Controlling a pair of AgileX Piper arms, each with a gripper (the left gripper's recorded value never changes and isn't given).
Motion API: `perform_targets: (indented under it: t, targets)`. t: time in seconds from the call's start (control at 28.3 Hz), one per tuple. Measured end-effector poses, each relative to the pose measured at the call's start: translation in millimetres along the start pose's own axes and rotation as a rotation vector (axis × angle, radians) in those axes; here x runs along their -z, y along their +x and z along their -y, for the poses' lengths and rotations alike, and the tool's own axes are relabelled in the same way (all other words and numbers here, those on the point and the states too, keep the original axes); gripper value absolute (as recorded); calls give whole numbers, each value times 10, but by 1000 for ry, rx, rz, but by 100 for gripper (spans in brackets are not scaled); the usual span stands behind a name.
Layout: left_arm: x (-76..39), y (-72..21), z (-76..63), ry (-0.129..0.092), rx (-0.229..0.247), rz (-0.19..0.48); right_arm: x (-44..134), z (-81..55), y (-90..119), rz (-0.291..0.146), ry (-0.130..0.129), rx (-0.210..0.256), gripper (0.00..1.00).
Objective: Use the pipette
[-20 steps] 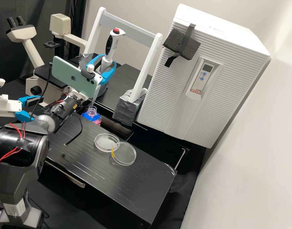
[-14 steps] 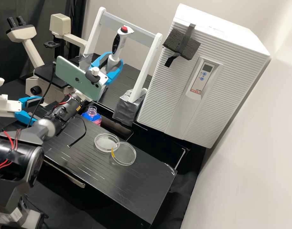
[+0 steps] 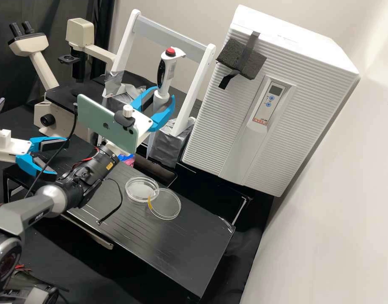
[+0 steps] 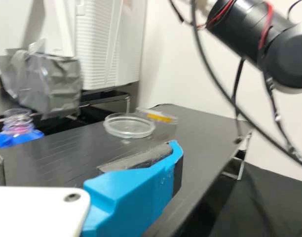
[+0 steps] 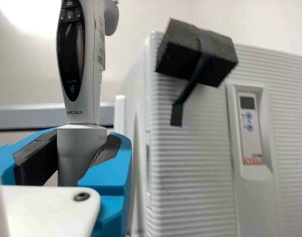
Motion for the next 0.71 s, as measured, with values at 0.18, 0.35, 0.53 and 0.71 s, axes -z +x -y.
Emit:
perform_targets:
  t: [0.18,0.35,0.53,0.71]
  targets:
    - [-5,4,-13,1,-9,7,-78,-44,-73,24,-9,16,0]
    - [-5,4,-13,1,-9,7,-129,-69,-125,33,-18,38,0]
    - [-5,4,-13,1,-9,7,-135,-119,-139,34,-6,33,0]
    - [-5,4,-13,1,-9,7,-127,-130,-161,29,10,33,0]
